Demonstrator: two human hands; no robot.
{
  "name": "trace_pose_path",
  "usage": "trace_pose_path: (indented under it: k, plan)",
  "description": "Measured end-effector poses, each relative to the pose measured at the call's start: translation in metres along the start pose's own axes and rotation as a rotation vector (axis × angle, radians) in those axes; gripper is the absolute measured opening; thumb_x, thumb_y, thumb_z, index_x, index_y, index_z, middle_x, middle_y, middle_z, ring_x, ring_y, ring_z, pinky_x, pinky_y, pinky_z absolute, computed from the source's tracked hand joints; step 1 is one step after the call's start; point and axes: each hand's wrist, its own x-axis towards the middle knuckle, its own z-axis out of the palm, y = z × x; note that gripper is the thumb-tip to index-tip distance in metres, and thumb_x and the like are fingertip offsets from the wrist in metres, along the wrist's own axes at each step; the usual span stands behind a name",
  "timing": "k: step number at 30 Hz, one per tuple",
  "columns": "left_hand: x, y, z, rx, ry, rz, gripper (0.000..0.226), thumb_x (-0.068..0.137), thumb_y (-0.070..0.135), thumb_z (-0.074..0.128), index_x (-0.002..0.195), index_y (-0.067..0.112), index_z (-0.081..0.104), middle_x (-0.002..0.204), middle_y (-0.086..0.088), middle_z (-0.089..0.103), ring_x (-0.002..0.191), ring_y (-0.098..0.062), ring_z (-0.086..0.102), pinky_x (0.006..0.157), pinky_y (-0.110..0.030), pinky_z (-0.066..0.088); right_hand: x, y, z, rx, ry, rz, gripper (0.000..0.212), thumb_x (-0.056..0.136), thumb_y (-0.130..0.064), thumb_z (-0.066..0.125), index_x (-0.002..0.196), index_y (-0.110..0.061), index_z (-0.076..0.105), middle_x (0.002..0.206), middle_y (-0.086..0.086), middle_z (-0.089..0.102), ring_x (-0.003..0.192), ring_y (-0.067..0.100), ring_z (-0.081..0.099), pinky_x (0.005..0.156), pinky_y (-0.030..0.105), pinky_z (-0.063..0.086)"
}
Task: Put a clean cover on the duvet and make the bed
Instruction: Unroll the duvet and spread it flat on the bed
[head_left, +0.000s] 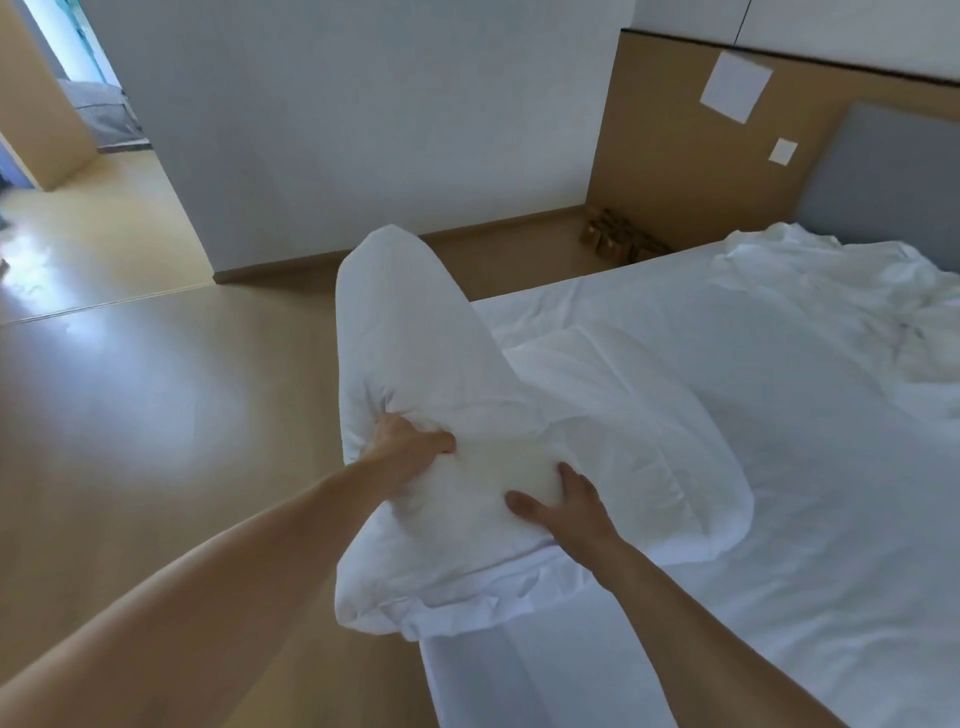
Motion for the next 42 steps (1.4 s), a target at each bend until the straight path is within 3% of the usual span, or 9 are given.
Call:
trace_pose_path:
  k: [3,5,8,15,20,25,30,35,42]
  plan:
    - [0.025,-0.019,-0.028,-0.088,-0.077,-0.010,0.060,0.062,0.032,0.079,0.117,0.018,0.060,0.098,0.000,0.066,0.085,-0.017,0.062,0.082,-0.033,0.056,0.010,-0.024,0.040,0.186,-0.133,0.056,0.131,0.042,-0.084,0.076,0.153,-0.037,0.027,0.147,-0.006,0.048,0.130,0.021,0.050,0.105,0.041,0.045]
    - [0.038,-0.024,-0.045,-0.150,-0.135,-0.035,0.049,0.069,0.039,0.080,0.106,0.015,0.060,0.103,0.001,0.065,0.091,-0.019,0.061,0.086,-0.034,0.053,0.015,-0.045,0.068,0.249,-0.178,0.045,0.107,0.049,-0.078,0.080,0.143,-0.042,0.042,0.130,-0.013,0.061,0.116,0.015,0.060,0.098,0.040,0.050]
    - [0.058,-0.025,-0.072,-0.247,-0.190,-0.048,0.073,0.067,0.065,0.078,0.122,0.025,0.053,0.124,0.004,0.055,0.112,-0.024,0.056,0.096,-0.037,0.046,0.017,-0.074,0.100,0.284,-0.224,0.017,0.087,0.057,-0.072,0.081,0.133,-0.042,0.051,0.117,-0.017,0.067,0.107,0.009,0.064,0.096,0.036,0.052]
    - [0.100,-0.023,-0.105,-0.374,-0.042,-0.216,0.119,0.057,0.073,0.079,0.145,0.007,0.034,0.126,-0.004,0.054,0.107,-0.027,0.053,0.089,-0.039,0.043,0.039,-0.117,0.124,0.038,-0.316,0.067,0.115,0.046,-0.090,0.071,0.145,-0.043,0.035,0.134,-0.010,0.057,0.117,0.021,0.059,0.085,0.044,0.059]
    - [0.103,-0.009,-0.088,-0.105,0.006,-0.102,0.099,0.081,0.061,0.068,0.149,0.006,0.022,0.138,-0.009,0.050,0.122,-0.033,0.053,0.088,-0.034,0.041,0.065,-0.125,0.099,-0.086,-0.407,0.165,0.133,0.041,-0.087,0.074,0.153,-0.036,0.022,0.149,-0.001,0.041,0.129,0.032,0.048,0.091,0.060,0.053]
    - [0.100,0.014,-0.049,0.132,0.032,0.005,0.071,0.095,0.050,0.056,0.143,0.005,0.028,0.138,-0.013,0.055,0.126,-0.036,0.053,0.102,-0.040,0.043,0.096,-0.118,0.047,-0.184,-0.483,0.235,0.142,0.031,-0.093,0.070,0.150,-0.025,0.034,0.147,0.004,0.044,0.127,0.035,0.049,0.098,0.066,0.044]
    - [0.096,0.049,0.015,0.224,0.052,0.047,0.064,0.097,0.047,0.052,0.143,0.008,0.033,0.140,-0.014,0.053,0.127,-0.037,0.051,0.100,-0.038,0.040,0.133,-0.093,-0.005,-0.274,-0.285,0.178,0.121,0.064,-0.094,0.043,0.154,-0.015,0.029,0.149,0.010,0.046,0.120,0.032,0.057,0.077,0.035,0.050]
    - [0.098,0.093,0.087,0.213,0.052,0.090,0.056,0.093,0.048,0.057,0.136,0.015,0.039,0.133,-0.009,0.056,0.124,-0.034,0.052,0.097,-0.036,0.038,0.180,-0.028,-0.053,-0.305,-0.070,0.166,0.142,0.043,-0.109,0.011,0.146,-0.017,0.043,0.143,0.009,0.053,0.124,0.030,0.054,0.104,0.050,0.042]
    - [0.108,0.129,0.176,0.242,0.022,0.060,0.041,0.090,0.044,0.058,0.121,0.021,0.044,0.126,-0.008,0.057,0.119,-0.035,0.053,0.096,-0.038,0.039,0.238,0.064,-0.131,-0.339,0.103,0.265,0.107,0.076,-0.090,0.036,0.156,-0.021,0.019,0.158,0.010,0.029,0.145,0.033,0.027,0.112,0.059,0.023]
